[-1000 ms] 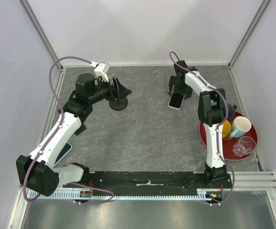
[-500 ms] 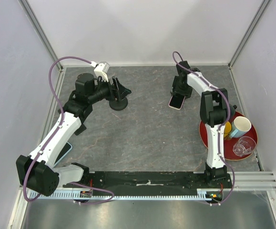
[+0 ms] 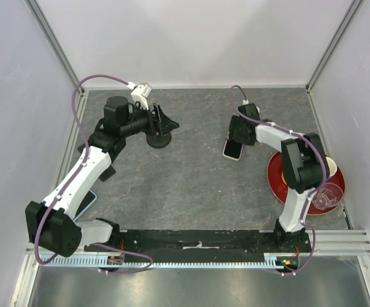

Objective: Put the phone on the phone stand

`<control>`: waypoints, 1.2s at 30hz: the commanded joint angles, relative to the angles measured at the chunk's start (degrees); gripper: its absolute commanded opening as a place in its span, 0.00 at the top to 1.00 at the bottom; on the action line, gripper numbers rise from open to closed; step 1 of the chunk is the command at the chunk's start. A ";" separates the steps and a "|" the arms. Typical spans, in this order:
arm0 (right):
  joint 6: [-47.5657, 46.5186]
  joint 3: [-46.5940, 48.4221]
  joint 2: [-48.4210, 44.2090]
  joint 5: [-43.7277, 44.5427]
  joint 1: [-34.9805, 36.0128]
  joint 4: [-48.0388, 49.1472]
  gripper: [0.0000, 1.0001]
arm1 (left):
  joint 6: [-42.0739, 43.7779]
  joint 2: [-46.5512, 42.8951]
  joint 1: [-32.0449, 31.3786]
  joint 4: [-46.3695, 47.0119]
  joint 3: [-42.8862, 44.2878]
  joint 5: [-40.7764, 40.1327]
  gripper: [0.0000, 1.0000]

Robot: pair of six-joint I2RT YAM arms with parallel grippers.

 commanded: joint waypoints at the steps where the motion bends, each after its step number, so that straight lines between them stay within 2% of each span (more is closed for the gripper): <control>1: 1.56 -8.07 -11.09 -5.18 1.25 15.61 1.00 | -1.83 3.02 0.04 4.45 2.92 13.37 0.30; 4: 3.40 -12.47 -17.34 -5.54 3.09 21.07 1.00 | -4.64 2.85 -0.22 8.76 2.13 18.74 0.30; 8: 9.89 -18.00 -27.00 -3.61 7.39 29.34 1.00 | -4.22 1.80 -0.93 9.56 1.34 18.31 0.26; 11: 13.51 -17.85 -31.22 0.32 11.78 34.36 1.00 | -4.56 1.71 -1.19 10.00 0.72 17.35 0.25; 16: 18.87 -11.00 -31.16 5.18 17.24 35.95 1.00 | -3.61 0.05 -1.19 12.99 -1.12 14.01 0.24; 21: 21.78 -5.01 -29.75 6.77 20.06 36.48 1.00 | -0.53 -2.95 -1.19 13.34 -2.97 7.69 0.18; 26: 21.96 -7.27 -30.97 6.15 22.43 39.11 1.00 | 1.14 -2.69 -1.28 12.11 -3.32 4.16 0.18; 32: 21.87 -9.31 -31.50 7.72 25.41 40.70 1.00 | -0.26 0.04 -1.28 13.25 -3.23 7.50 0.22; 36: 21.43 -9.58 -31.85 10.19 27.35 40.52 1.00 | 0.52 0.57 -2.15 12.99 -3.32 6.89 0.25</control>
